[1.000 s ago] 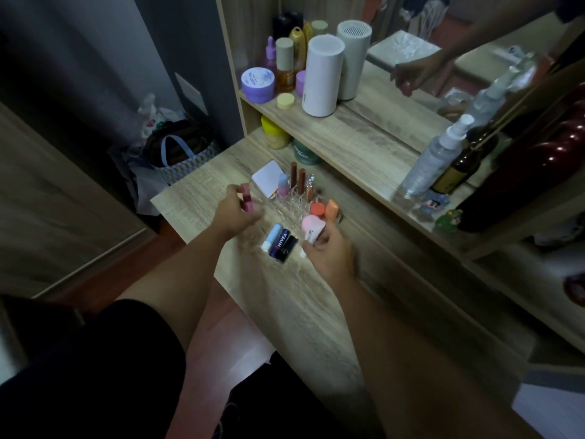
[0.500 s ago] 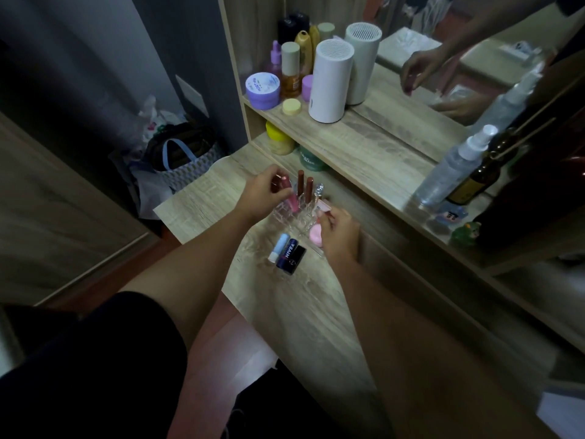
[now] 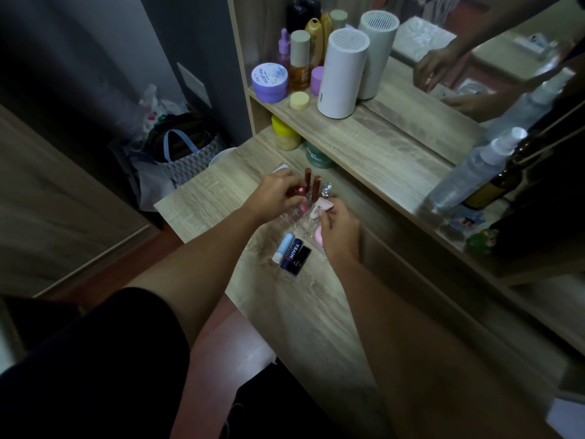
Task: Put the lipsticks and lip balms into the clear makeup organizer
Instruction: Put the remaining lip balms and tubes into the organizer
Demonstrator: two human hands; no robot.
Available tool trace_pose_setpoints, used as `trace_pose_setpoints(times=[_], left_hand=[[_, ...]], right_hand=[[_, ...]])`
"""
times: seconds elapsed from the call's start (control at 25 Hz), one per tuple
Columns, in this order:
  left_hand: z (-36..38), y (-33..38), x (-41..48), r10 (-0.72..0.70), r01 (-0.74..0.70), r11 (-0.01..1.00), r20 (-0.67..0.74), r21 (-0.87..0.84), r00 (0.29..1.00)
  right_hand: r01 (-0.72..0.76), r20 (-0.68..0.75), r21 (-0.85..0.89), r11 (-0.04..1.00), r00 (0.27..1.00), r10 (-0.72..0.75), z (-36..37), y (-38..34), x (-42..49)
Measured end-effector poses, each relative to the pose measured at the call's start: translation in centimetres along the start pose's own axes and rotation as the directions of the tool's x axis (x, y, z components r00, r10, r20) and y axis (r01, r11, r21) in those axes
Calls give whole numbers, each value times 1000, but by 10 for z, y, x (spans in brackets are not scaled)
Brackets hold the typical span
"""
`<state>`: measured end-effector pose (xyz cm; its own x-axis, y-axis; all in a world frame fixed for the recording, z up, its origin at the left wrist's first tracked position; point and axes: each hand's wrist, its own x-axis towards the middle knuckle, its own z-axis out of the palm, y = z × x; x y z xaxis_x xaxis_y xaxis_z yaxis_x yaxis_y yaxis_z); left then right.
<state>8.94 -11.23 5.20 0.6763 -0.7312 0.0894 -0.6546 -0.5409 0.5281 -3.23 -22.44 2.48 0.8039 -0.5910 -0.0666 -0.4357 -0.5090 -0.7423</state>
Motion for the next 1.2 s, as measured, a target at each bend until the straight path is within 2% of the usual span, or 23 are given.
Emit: trace_pose_setpoints(times=[0.24, 0.4, 0.72, 0.92, 1.04, 1.12, 1.2], left_hand=[[-2, 4, 8, -1, -8, 997, 118, 81, 993], [-3, 7, 10, 30, -44, 995, 144, 91, 989], [-4, 6, 10, 35, -55, 992, 166, 115, 985], [-5, 5, 5, 45, -54, 996, 113, 77, 993], [-7, 5, -7, 19, -19, 1000, 3, -25, 1000], [-4, -2, -21, -58, 55, 997, -61, -44, 996], [4, -16, -37, -173, 172, 984, -32, -42, 984]], right_hand=[[49, -10, -111, 993, 999, -51, 4, 0, -1], [-17, -48, -29, 999, 999, 15, 5, -4, -2], [-29, -16, -92, 995, 999, 28, 3, -7, 0], [-68, -27, -40, 997, 997, 67, 2, -11, -4], [-71, -64, -26, 997, 996, 69, -1, -11, -10], [-51, -68, -35, 998, 996, 48, -1, -9, -21], [11, 6, -82, 997, 1000, -10, 3, -3, -35]])
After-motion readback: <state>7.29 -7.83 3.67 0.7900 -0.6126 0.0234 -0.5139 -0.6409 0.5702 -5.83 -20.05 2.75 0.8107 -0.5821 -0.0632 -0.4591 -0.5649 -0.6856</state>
